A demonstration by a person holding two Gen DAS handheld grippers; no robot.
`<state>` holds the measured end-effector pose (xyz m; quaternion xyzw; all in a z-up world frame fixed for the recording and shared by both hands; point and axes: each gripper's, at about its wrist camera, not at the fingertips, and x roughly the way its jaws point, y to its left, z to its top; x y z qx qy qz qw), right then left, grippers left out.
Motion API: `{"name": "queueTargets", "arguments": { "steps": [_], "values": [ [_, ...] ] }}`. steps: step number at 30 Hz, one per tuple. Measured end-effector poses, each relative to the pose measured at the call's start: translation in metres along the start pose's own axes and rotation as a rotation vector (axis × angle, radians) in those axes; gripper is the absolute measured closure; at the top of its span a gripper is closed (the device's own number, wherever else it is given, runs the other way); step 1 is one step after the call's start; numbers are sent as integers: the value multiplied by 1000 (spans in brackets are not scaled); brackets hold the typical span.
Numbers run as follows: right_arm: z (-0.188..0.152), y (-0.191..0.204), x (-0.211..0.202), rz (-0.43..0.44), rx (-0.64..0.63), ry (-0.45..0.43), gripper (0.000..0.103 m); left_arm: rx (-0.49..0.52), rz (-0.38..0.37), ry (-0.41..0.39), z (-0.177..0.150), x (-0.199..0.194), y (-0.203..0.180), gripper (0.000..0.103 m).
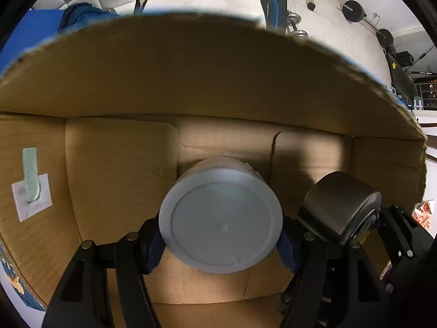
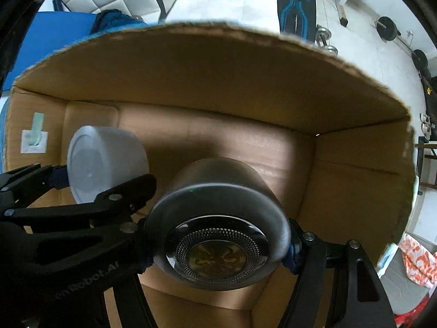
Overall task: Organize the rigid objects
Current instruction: 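Carry the white jar and silver tin into the cardboard box and lower them, then open both tools to release the jar and tin on the box floor, then lift both tools out of the box toward the remaining items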
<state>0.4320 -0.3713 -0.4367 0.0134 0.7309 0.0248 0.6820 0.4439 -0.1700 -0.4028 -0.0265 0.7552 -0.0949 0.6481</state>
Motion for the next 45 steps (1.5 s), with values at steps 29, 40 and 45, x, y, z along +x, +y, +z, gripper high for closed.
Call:
{"name": "queueTargets", "arguments": {
  "steps": [29, 40, 45],
  "values": [
    [-106, 26, -46, -32, 64, -61, 4, -23, 53, -101, -68, -73, 5, 3],
    [-164, 40, -88, 0, 108, -156, 0, -5, 95, -284, -148, -123, 27, 2],
    [-182, 36, -121, -25, 122, -242, 0, 9, 152, -376, -158, -138, 12, 3]
  ]
}}
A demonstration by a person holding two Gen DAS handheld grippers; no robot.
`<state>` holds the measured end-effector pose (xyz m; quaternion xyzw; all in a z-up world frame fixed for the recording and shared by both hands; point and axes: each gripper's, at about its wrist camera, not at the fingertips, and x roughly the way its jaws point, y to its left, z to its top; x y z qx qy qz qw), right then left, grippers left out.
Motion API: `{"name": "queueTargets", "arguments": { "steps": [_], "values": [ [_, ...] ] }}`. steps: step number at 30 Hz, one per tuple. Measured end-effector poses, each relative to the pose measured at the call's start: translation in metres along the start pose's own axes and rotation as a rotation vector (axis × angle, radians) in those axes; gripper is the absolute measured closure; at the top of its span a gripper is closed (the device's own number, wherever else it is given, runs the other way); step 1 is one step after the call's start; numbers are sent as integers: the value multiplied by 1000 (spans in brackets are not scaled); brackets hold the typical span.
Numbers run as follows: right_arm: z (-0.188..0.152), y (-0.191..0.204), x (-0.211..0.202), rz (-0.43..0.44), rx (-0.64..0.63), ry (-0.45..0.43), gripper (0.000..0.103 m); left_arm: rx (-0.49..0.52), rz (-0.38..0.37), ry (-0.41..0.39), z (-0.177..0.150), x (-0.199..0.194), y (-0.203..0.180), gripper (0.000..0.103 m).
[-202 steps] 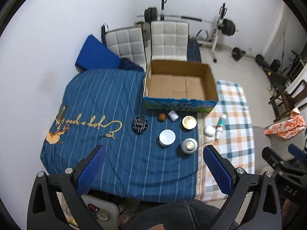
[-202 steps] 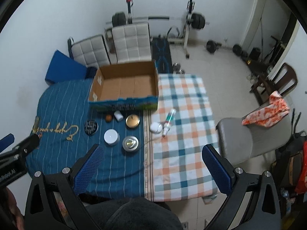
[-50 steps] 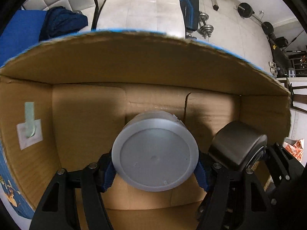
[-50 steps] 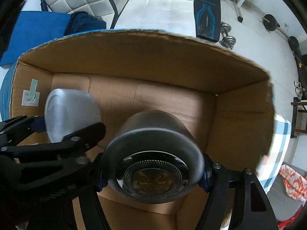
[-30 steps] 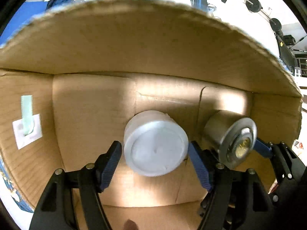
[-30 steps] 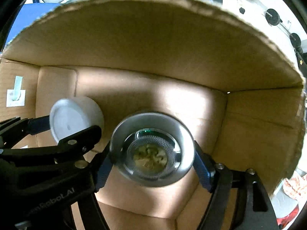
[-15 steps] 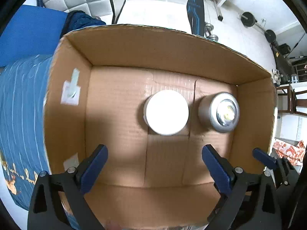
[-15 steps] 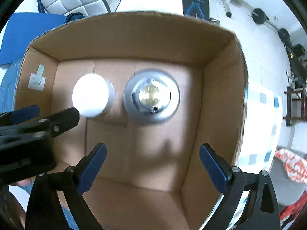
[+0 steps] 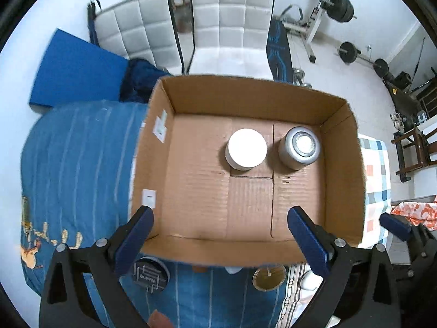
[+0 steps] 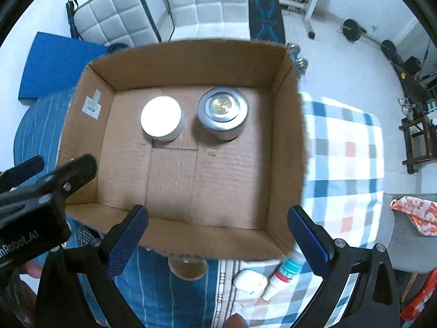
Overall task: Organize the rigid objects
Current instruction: 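Lift both tools out of the box toward the remaining items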
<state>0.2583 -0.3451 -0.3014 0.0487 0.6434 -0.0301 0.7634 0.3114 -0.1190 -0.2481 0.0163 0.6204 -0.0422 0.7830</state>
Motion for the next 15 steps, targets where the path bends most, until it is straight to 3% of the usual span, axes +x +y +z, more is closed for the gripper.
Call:
{"name": "queueTargets", "arguments": {
  "steps": [15],
  "values": [
    [-56, -10, -85, 8, 26, -129, 0, 66, 20, -195, -54, -78, 1, 2]
  ]
}}
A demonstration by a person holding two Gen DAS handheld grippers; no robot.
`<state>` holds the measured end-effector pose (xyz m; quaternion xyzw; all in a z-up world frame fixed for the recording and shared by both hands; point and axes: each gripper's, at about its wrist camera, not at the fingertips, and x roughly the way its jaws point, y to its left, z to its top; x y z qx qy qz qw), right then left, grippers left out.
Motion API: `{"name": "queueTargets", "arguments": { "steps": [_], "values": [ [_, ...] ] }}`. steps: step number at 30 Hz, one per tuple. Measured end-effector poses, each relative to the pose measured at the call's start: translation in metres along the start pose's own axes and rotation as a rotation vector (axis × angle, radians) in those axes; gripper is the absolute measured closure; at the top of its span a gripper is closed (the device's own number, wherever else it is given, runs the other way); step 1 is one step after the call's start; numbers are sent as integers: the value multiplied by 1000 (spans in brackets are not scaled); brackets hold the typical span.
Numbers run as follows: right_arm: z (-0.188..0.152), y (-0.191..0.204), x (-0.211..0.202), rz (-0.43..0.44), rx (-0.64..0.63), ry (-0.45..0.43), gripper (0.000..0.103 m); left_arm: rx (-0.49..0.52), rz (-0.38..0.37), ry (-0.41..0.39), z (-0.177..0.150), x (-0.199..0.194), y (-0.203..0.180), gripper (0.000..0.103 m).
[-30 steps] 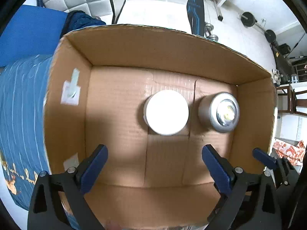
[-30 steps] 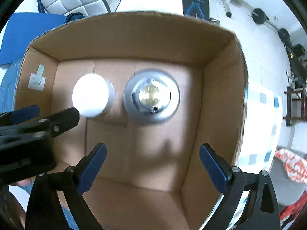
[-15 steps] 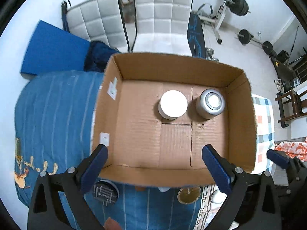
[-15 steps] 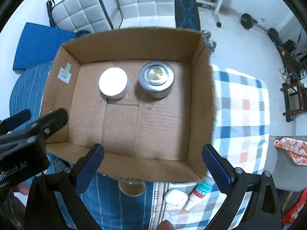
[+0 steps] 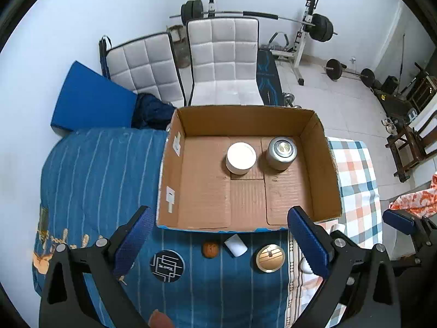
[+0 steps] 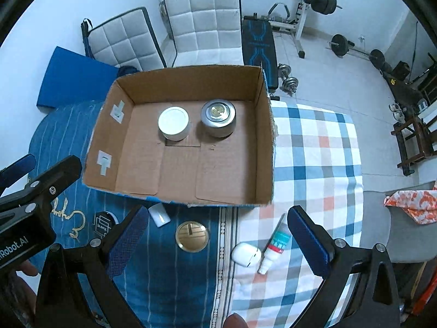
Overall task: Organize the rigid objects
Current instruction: 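Lift both tools out of the box toward the remaining items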
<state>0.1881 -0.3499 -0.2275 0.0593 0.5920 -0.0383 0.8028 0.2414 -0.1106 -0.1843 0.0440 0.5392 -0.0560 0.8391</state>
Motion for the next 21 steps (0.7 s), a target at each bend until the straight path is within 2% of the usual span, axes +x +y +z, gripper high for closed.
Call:
{"name": "queueTargets", "arguments": {
  "steps": [8, 14, 17, 21],
  "values": [
    [-17, 8, -32, 24, 60, -69, 0, 40, -7, -80, -9, -34, 11, 2],
    [-27, 15, -32, 35, 71, -92, 0, 28, -2, -104, -18, -39, 20, 2],
    [-36, 17, -10, 40, 48, -48, 0, 12, 22, -74, -30, -27, 29, 2],
    [-53, 19, 42, 4, 10, 67, 0, -29, 74, 23, -55, 11, 53, 2]
  ]
}}
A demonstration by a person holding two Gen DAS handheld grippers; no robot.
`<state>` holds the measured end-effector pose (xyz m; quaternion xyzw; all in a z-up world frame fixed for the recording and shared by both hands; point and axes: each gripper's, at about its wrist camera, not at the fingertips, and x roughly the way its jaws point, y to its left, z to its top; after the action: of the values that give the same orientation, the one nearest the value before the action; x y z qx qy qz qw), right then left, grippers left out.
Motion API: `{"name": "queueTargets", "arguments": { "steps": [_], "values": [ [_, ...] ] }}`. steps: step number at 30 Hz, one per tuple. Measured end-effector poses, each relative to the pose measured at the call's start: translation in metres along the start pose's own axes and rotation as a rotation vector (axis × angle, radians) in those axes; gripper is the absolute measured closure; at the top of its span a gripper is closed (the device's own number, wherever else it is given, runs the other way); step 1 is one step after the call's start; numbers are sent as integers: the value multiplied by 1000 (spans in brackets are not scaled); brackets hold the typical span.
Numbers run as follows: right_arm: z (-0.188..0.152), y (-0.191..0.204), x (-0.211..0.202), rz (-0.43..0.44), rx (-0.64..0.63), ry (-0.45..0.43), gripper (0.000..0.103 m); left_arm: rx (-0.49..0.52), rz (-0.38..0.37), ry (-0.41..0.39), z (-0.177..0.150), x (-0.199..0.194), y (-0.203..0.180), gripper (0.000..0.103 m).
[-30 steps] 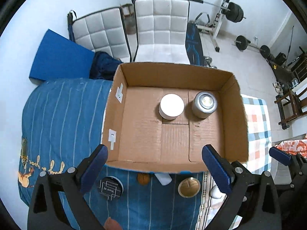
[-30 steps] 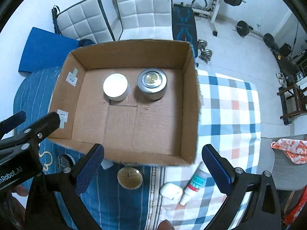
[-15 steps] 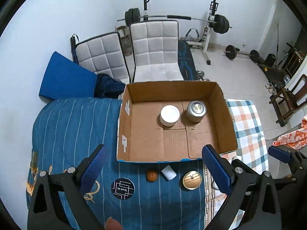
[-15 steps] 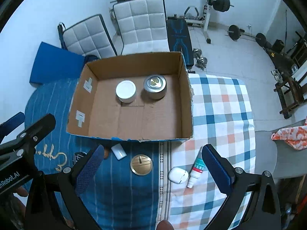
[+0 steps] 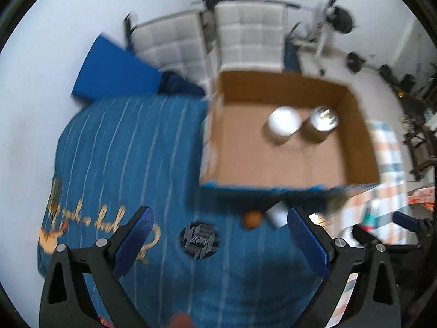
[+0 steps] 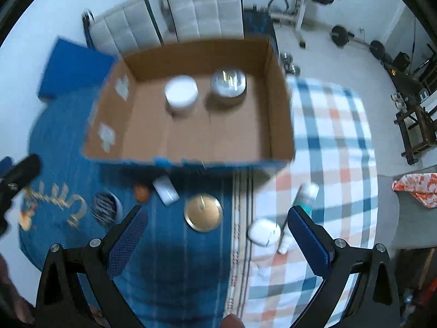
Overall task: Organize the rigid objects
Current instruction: 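Lift both tools out of the box toward the remaining items, then grasp the black 'Blank ME' tin with the left tool while the right tool grasps the gold tin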
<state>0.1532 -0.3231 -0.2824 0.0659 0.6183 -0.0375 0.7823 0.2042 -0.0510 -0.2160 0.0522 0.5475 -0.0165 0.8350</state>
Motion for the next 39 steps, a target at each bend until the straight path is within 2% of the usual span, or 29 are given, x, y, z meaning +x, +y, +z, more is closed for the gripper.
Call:
{"name": "queueTargets", "arguments": {
  "steps": [4, 8, 12, 14, 17, 18, 19, 21, 22, 23, 26, 32, 39],
  "values": [
    [-10, -2, 55, 31, 13, 120, 0, -51, 66, 96, -28, 44, 31, 2],
    [-19, 4, 107, 31, 12, 224, 0, -123, 55, 209, -52, 85, 64, 3],
    [-22, 15, 138, 22, -4, 253, 1, -184, 35, 295, -68, 120, 84, 3],
    [-23, 19, 152, 22, 4, 272, 5, -195, 22, 329, -73, 135, 86, 3],
    [-24, 24, 169, 30, 16, 308, 19, -202, -38, 421, -81, 168, 82, 3],
    [-25, 24, 174, 37, 26, 319, 33, -217, -87, 458, -85, 181, 80, 3],
    [-26, 23, 180, 33, 41, 337, 38, -232, -126, 486, -87, 191, 78, 3],
    [-28, 20, 182, 43, 72, 329, 38, -263, -167, 536, -93, 212, 73, 3],
    [-29, 19, 182, 48, 74, 328, 39, -257, -163, 551, -96, 220, 70, 8],
    [-31, 18, 181, 51, 72, 328, 39, -245, -140, 558, -97, 225, 68, 22],
    [-41, 11, 180, 61, 69, 360, 39, -202, -71, 550, -101, 234, 61, 30],
    [-75, 0, 175, 55, 24, 404, 40, -134, 3, 486, -126, 215, 40, 31],
    [-112, -14, 168, 39, 1, 442, 41, -93, -69, 511, -183, 188, -14, 31]
  ]
}}
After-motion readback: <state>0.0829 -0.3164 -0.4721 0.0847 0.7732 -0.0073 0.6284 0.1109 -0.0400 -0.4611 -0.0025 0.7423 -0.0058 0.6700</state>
